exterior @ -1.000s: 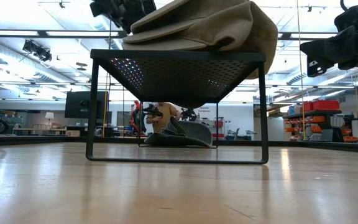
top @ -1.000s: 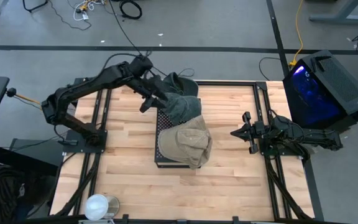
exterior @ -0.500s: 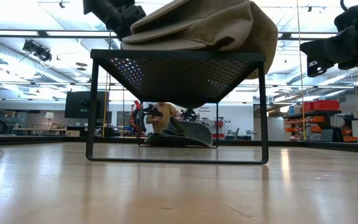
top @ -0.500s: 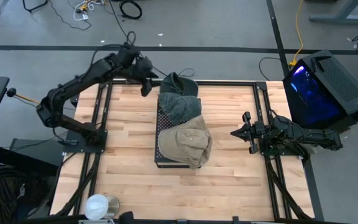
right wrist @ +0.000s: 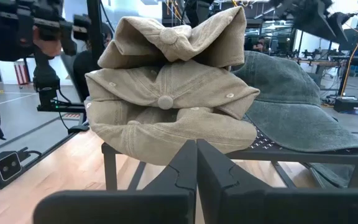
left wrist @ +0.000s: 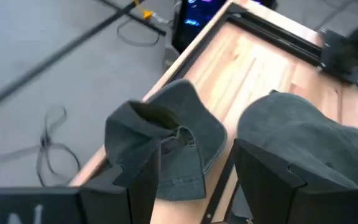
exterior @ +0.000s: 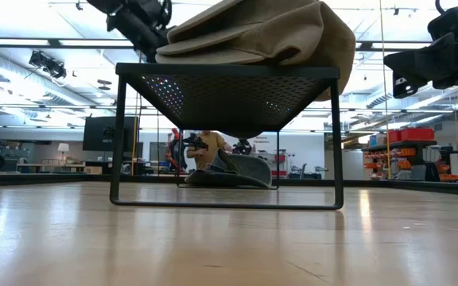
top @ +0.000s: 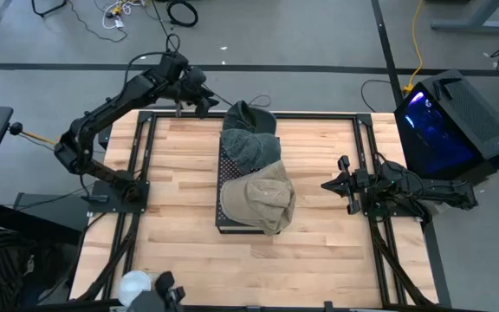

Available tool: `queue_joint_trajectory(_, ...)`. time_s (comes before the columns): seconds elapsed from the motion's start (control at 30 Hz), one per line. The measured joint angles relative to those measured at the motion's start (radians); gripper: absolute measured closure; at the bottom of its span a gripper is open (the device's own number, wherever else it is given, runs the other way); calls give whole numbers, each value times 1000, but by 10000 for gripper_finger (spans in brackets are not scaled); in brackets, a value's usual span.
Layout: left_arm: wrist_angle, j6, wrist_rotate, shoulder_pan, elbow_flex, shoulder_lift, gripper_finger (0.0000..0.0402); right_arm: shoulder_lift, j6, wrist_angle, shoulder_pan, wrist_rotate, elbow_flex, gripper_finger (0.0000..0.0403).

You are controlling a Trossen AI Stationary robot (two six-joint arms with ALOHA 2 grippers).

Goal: Pick & Place hat
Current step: Stack the gray cap on top of the other gray cap on the shelf

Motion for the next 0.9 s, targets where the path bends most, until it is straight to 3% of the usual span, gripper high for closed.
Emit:
queue_joint_trajectory(0.37,-6,-300,-12,75,0,144,193,0,0,0,0,0,0,396)
queue_joint_trajectory(0.57,-28,-318,-69,83,-3,177,193,0,0,0,0,0,0,396)
queue_joint_trajectory(0.9,25,-376,-125,56,-135,177,193,0,0,0,0,0,0,396)
